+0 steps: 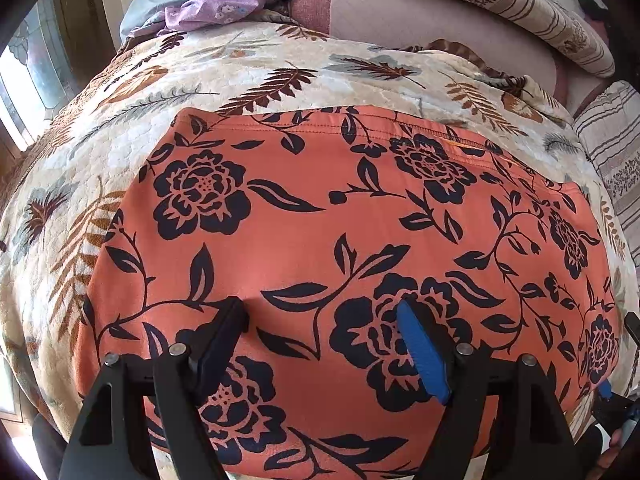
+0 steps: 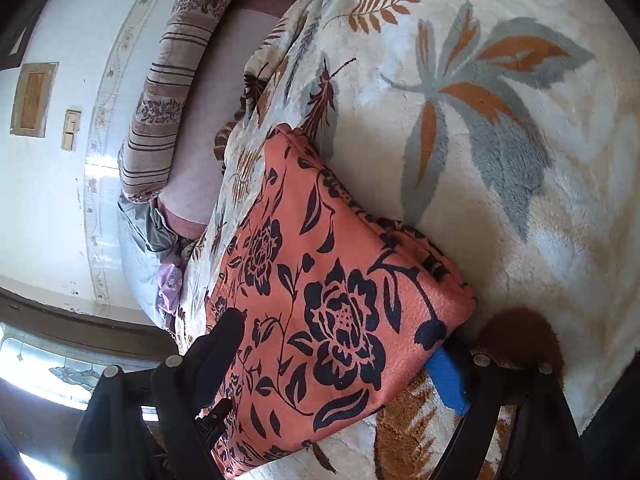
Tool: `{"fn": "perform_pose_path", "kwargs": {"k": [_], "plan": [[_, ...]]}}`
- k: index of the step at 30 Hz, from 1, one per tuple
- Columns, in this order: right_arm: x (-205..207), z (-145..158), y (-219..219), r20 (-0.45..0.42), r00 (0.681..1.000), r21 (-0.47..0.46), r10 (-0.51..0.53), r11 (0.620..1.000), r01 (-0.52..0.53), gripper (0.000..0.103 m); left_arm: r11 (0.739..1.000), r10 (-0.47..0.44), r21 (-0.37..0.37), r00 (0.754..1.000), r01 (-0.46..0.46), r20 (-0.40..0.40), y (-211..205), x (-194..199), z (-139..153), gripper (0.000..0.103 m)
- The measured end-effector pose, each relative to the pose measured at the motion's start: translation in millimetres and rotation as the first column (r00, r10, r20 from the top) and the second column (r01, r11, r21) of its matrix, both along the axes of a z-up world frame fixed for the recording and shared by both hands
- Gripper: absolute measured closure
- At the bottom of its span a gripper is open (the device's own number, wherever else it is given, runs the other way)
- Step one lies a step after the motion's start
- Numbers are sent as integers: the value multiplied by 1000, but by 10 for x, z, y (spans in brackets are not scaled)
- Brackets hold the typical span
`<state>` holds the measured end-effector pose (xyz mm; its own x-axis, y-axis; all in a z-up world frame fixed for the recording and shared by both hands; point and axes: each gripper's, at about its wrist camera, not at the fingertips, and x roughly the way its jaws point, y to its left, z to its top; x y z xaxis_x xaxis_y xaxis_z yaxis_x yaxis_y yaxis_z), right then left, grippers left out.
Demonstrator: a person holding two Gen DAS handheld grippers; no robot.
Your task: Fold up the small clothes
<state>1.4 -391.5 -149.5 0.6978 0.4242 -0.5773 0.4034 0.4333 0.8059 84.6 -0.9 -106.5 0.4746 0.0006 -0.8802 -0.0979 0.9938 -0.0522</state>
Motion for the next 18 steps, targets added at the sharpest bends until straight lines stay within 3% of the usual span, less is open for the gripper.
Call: {"fn": "perform_pose_path", "kwargs": {"k": [7,12,14,17,18], "plan": [[40,37,32,-11,1000,-26,17,1000,-18,16,1000,-1,5,1000,1,-8,-13,-8,36,24],[34,63,28,-1,999,-43,32,999,-32,19,999,10,-36,996,-7,93,-10,-132,290,23],[39,41,19,-8,999,-46,36,998,-36,27,1000,-10,-11,996,11,91,-70,-118,259,23],[37,-17,-6,-21,999,-49,36,998,-37,39,996,-62,66,998,64,-28,-200,-13,-73,23],[33,-23,-15,-21,999,-46,37,998,-38,39,991,-77,107,997,75,9,-241,-41,-94,19]]}}
